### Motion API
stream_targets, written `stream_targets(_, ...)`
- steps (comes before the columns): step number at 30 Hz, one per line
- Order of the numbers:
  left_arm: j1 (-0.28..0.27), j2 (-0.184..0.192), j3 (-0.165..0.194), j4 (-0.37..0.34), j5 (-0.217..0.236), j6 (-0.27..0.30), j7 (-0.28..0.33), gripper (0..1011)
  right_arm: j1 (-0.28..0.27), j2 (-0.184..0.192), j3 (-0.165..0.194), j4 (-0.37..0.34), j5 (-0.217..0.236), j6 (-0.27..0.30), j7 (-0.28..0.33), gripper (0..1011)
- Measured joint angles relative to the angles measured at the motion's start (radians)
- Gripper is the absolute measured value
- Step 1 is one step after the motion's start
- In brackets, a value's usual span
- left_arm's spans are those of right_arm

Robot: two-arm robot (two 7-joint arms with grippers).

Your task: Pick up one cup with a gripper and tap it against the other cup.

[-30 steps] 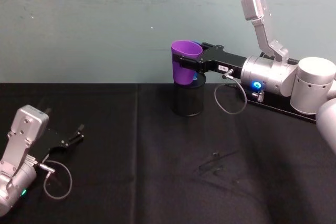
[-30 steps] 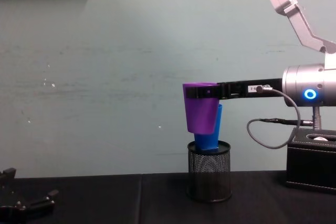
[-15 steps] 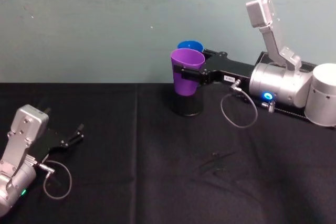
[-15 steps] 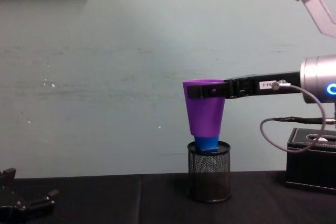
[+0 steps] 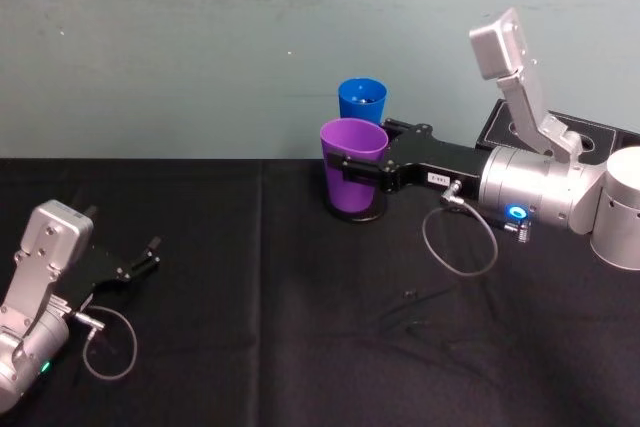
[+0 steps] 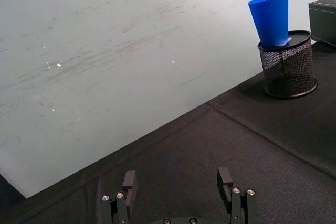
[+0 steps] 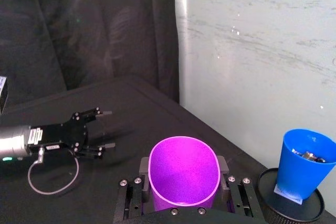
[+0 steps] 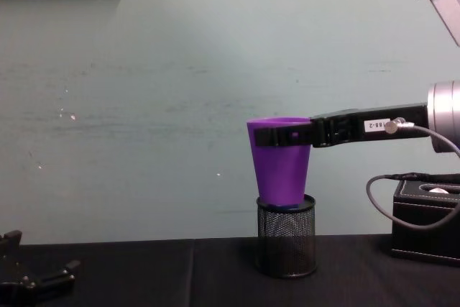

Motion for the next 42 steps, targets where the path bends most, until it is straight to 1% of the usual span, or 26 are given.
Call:
stream_targets(5,0.0,0.0,0.0,0.0,0.0,0.0,0.0,1005,0.002,0.011,-0.017,-0.012,-0.002,0.005,-0.016,724)
stream_targets(33,0.0,0.0,0.0,0.0,0.0,0.0,0.0,1005,0.001,0.009,-0.012,-0.01,-0.004,0.003,-0.013,724)
stream_targets(35,0.0,0.0,0.0,0.0,0.0,0.0,0.0,1005,0.001,0.01,-0.018,-0.007,-0.002,-0.005,-0.008,724)
stream_targets(38,0.0,0.0,0.0,0.0,0.0,0.0,0.0,1004,-0.008,0.018,-0.038,-0.008,-0.001,-0.023,0.004,724)
stream_targets(39,0.0,0.0,0.0,0.0,0.0,0.0,0.0,1005,-0.008,0.018,-0.038,-0.008,-0.001,-0.023,0.004,724)
stream_targets(42,0.0,0.0,0.0,0.0,0.0,0.0,0.0,1005,-0.027,0.03,-0.053,-0.024,0.006,-0.031,0.008,724)
